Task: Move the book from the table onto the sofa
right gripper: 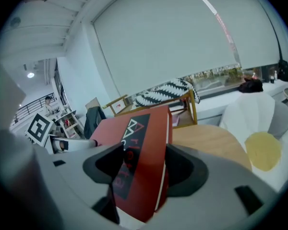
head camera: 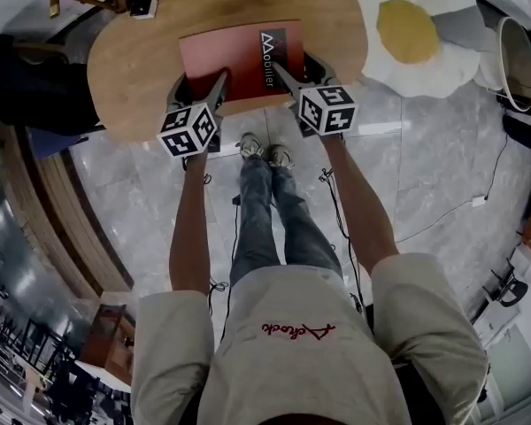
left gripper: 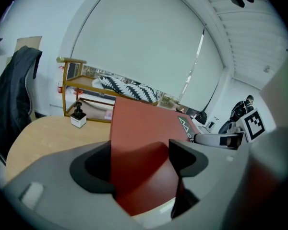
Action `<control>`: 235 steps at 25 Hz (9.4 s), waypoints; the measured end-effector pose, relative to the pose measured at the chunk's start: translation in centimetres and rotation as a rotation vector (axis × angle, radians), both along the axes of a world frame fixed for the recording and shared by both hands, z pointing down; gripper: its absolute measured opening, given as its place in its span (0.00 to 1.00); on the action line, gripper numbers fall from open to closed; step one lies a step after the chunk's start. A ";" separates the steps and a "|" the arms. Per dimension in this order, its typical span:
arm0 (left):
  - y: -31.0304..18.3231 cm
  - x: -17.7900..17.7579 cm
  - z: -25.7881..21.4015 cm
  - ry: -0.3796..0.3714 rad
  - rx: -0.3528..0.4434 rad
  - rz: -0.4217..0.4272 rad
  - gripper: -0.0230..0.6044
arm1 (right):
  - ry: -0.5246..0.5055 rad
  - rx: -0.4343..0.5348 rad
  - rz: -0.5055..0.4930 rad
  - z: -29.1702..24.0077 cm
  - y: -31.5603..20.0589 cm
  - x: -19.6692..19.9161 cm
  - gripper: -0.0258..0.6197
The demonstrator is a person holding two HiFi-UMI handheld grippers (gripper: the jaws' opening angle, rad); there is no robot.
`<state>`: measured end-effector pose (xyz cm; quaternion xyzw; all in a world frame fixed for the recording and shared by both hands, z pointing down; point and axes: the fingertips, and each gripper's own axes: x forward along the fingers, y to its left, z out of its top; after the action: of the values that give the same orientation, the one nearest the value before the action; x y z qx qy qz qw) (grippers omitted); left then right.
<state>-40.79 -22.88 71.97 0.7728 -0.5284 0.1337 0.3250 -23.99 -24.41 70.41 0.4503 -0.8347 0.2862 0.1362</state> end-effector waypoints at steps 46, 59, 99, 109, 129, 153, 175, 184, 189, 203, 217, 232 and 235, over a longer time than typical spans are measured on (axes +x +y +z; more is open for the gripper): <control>8.7 4.4 -34.4 -0.005 0.493 -0.052 0.62 | -0.053 0.540 -0.032 -35.4 8.6 4.6 0.44; 8.2 6.2 -35.9 0.017 0.525 0.009 0.62 | -0.033 0.574 0.038 -37.0 9.5 6.5 0.44; 11.3 32.5 -34.9 0.257 0.457 0.756 0.62 | 0.219 0.534 0.788 -36.8 24.5 28.1 0.44; 15.9 42.3 -34.9 0.274 0.440 0.890 0.62 | 0.240 0.524 0.927 -36.6 30.6 36.3 0.44; 17.0 56.3 -37.7 0.257 0.499 0.865 0.62 | 0.222 0.592 0.906 -39.0 31.6 50.8 0.44; 18.0 61.2 -35.6 0.236 0.476 0.826 0.62 | 0.192 0.584 0.878 -36.8 32.1 56.2 0.44; 7.2 70.5 -33.0 0.275 0.427 0.839 0.62 | 0.231 0.540 0.887 -35.0 21.4 65.2 0.44; -2.2 73.7 -33.3 0.287 0.403 0.818 0.62 | 0.244 0.519 0.865 -35.6 11.7 68.5 0.44; -7.1 75.7 -34.0 0.295 0.402 0.809 0.62 | 0.252 0.520 0.858 -36.5 6.7 70.6 0.44; -15.7 79.3 -34.3 0.305 0.403 0.834 0.62 | 0.267 0.520 0.877 -36.9 -1.6 73.8 0.44; -16.9 81.1 -33.5 0.285 0.392 0.834 0.62 | 0.249 0.513 0.878 -36.0 -3.0 75.8 0.44; -21.6 83.3 -32.7 0.186 0.404 0.610 0.62 | 0.138 0.520 0.653 -34.6 -10.7 80.8 0.44; -22.4 82.9 -32.1 0.166 0.395 0.543 0.62 | 0.116 0.510 0.585 -34.0 -12.7 81.1 0.44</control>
<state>42.14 -45.30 39.90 0.9415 -0.2909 0.0470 0.1636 57.14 -37.12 36.44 0.7039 -0.7065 0.0704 -0.0206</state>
